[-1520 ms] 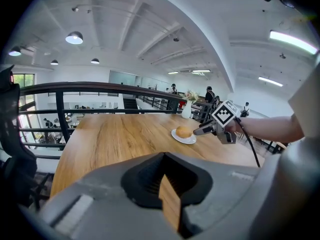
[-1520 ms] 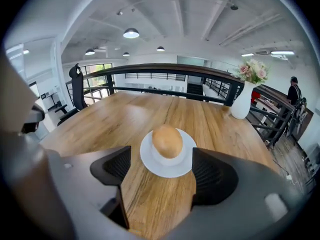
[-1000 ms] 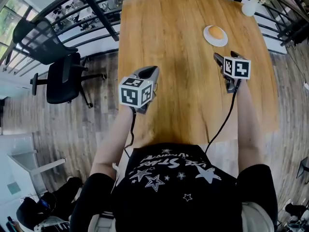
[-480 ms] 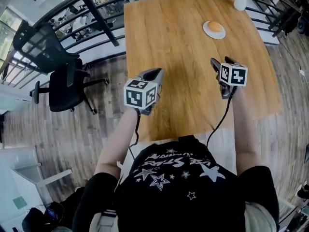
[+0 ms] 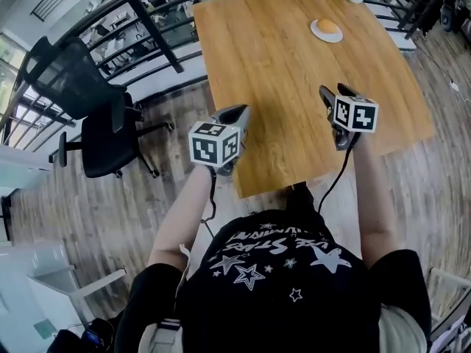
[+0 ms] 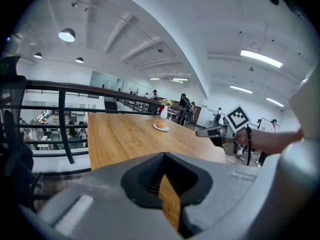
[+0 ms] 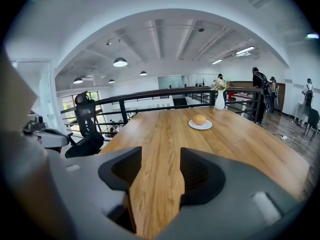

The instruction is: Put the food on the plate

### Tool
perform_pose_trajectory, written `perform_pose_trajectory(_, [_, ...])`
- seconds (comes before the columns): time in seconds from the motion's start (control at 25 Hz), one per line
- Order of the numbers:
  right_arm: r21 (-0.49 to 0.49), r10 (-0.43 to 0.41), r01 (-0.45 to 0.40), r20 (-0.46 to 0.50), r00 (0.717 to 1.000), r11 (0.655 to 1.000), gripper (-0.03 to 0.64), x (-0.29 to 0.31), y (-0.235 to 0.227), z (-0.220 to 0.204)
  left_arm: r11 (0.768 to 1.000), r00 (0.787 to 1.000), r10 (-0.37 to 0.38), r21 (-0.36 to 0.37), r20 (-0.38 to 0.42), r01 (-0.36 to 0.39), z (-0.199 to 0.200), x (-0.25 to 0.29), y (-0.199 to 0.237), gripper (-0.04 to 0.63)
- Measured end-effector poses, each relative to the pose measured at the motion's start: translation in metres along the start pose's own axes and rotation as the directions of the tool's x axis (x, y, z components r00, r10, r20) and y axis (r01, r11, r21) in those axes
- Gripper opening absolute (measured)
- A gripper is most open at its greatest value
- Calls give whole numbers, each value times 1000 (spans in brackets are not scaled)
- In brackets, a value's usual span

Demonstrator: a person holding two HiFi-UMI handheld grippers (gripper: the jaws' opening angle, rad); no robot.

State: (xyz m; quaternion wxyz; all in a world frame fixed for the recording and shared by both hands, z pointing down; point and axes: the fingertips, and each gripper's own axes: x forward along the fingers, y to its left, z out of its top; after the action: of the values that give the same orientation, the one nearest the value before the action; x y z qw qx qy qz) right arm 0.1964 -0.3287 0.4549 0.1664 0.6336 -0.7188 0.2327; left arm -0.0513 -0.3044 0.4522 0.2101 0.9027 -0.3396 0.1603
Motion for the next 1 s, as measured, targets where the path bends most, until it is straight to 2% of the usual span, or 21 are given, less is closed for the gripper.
perform_pose_trajectory(0.12, [27, -27, 27, 3, 1000, 999, 231, -20, 22, -14, 1000, 1000, -28, 0, 4, 28, -11, -24, 0, 2])
perform_pose_trajectory(0.4, [91, -128, 129, -14, 992, 988, 135, -66, 60, -53, 995, 995, -97, 25, -30, 98, -35, -73, 3, 2])
perform_pose_trajectory(0.68, [171, -222, 233, -79, 972, 957, 13, -94, 66, -98, 989, 989, -146, 6, -33, 146, -49, -89, 5, 2])
perform_pose_trajectory(0.84, [205, -258, 270, -86, 962, 941, 3, -104, 61, -108, 989, 989, -150, -22, -7, 149, -48, -88, 1, 2])
perform_pose_trajectory(1.0, [231, -228, 239, -74, 971, 943, 3, -107, 67, -115, 989, 989, -149, -18, -9, 149, -52, -86, -6, 2])
